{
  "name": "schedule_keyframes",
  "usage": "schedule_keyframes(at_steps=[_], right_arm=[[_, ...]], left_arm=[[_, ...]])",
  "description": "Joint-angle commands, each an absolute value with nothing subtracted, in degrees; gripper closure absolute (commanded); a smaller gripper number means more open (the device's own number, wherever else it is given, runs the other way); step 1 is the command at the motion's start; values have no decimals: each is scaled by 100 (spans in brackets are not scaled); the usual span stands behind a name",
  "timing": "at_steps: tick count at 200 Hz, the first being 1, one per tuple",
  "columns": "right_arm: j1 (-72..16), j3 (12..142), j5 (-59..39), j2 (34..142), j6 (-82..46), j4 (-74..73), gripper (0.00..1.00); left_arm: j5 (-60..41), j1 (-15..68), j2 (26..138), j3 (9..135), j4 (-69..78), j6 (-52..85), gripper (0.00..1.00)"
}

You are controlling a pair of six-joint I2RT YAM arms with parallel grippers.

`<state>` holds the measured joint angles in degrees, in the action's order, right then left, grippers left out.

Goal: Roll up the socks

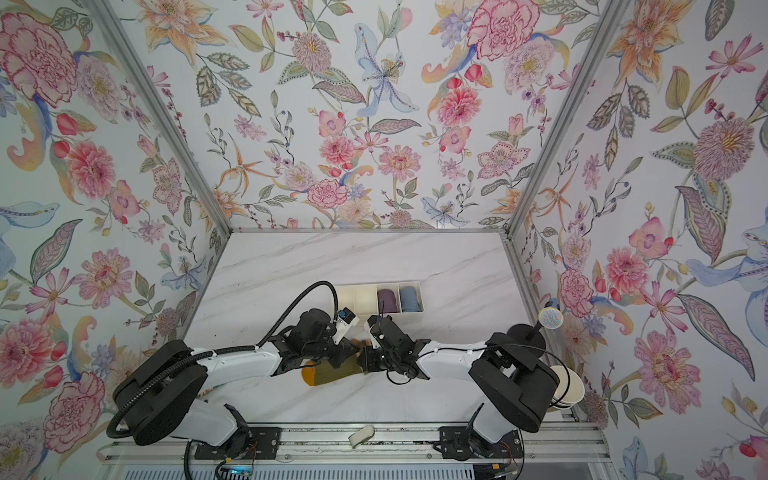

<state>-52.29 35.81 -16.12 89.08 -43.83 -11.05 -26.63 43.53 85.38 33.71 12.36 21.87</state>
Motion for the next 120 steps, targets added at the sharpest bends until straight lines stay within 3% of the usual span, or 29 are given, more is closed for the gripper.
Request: schedule_keyframes(at_steps=[1,87,120], right_arm=[[-5177,3481,-1649,8847,-4446,-1140,87],[-5055,3406,-1796,8455,-4344,-1090,86],[-4864,3295,-1773,8004,-4246,-847,81]], left_arm=[[-2701,4386,8721,3537,1305,2061,100],[-2568,4391,9443,3708,1295,2013,100],[-2540,4386,9475,3710,1256,2003,100]])
